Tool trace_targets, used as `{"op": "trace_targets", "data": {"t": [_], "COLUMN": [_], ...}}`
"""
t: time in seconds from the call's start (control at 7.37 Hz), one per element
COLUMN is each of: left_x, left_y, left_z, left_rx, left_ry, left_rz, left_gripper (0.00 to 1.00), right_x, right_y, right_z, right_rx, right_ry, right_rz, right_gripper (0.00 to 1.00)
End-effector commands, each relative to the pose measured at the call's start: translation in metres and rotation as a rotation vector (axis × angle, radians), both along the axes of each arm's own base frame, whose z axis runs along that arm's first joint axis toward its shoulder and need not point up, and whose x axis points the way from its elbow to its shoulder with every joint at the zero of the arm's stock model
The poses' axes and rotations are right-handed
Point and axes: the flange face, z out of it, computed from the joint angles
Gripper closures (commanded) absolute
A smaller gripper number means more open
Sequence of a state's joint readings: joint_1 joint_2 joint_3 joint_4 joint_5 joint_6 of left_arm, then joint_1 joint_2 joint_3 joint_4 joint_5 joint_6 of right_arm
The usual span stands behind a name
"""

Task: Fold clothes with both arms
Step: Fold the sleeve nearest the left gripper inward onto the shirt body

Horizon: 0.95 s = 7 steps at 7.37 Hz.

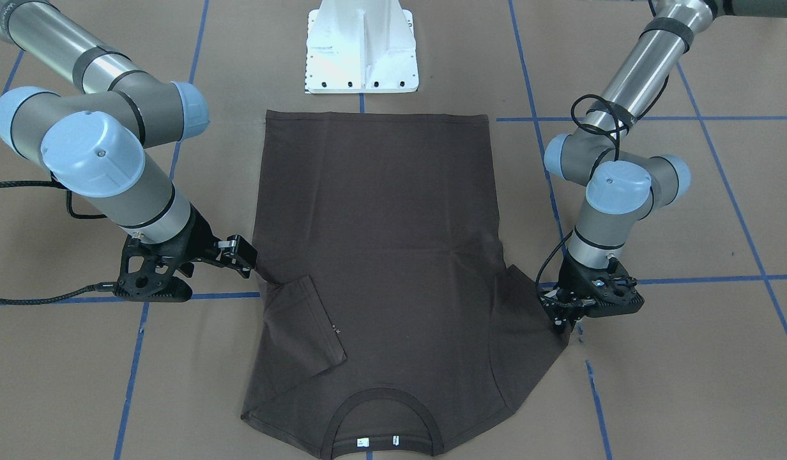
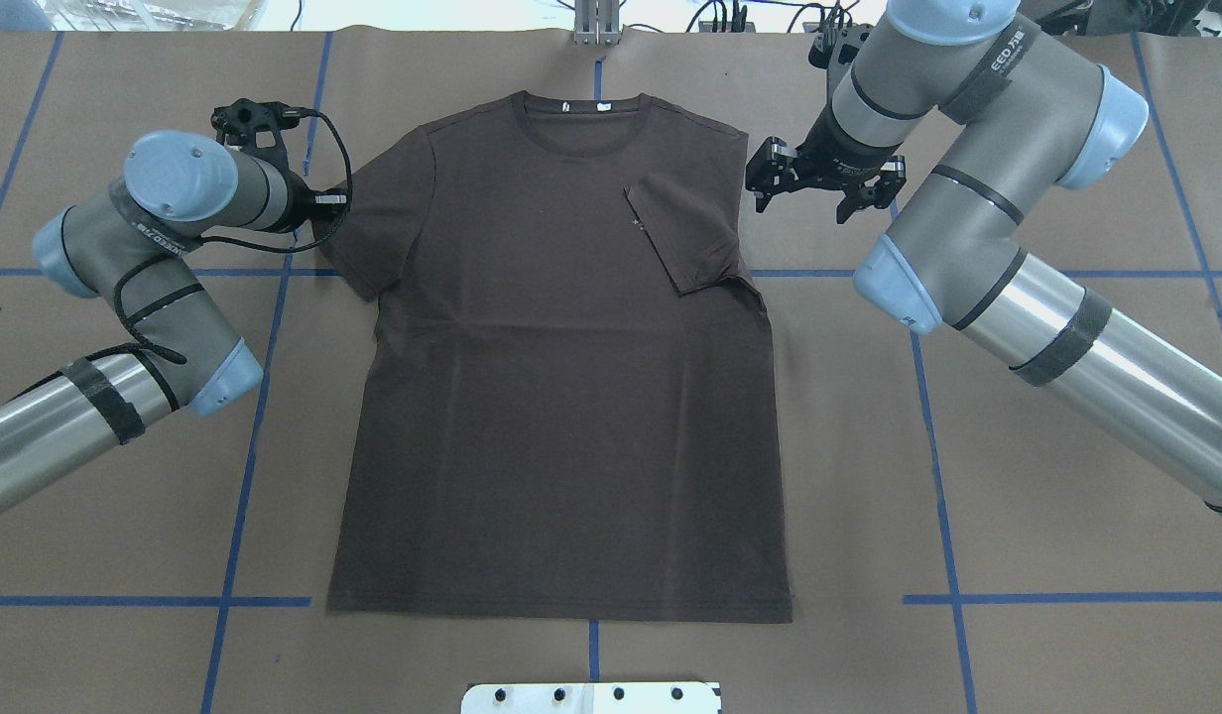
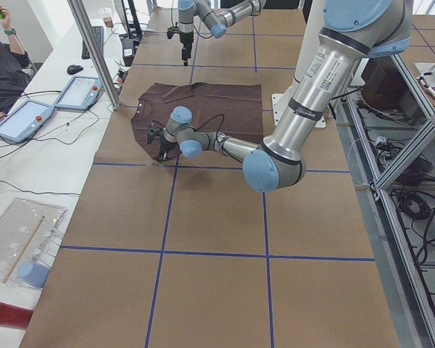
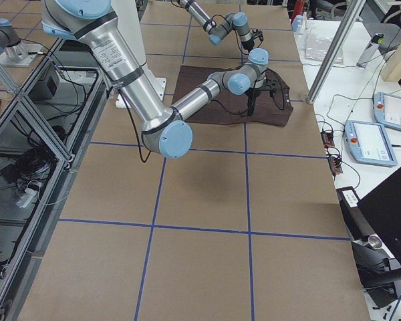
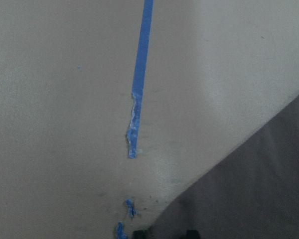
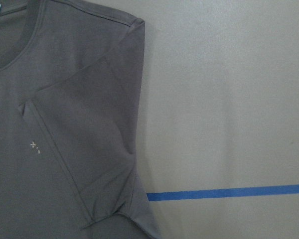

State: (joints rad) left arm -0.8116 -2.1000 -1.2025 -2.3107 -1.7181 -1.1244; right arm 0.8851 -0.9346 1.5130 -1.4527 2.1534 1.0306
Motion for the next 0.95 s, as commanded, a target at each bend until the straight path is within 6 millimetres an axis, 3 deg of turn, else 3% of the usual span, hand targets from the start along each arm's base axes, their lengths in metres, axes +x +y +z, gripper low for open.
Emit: {"op": "trace_targets", "data": {"t": [0.0,0.14,0.27,0.54,0.81], "left_x": [0.000,-0.001,0.003,0.025,0.090], "left_y": [0.001,0.004,-0.001,-0.010,-0.004], "left_z": [-0.015,-0.041,-0.081,-0.145,-0.182], "left_rx": [0.011,0.000,-0.012,-0.033,-0.060], "left_ry": [0.010,0.000,-0.010,0.045,0.079], "left_rz": [0.002,0.004,0.003,-0.025,0.003], "left_gripper": [1.00,1.00,1.00,1.00,1.00], "right_x": [0.000,0.000,0.000,0.002,0.001], "right_y": [0.000,0.000,0.001,0.001,0.001], "right_z": [0.001,0.002,0.003,0.007,0.009], "right_rx": [0.003,0.002,0.002,0.004,0.003], "right_ry": [-0.001,0.000,0.000,0.001,0.004], "right_rz": [-0.002,-0.002,-0.002,-0.001,-0.002], "right_gripper": [0.00,0.00,0.00,0.00,0.00]}}
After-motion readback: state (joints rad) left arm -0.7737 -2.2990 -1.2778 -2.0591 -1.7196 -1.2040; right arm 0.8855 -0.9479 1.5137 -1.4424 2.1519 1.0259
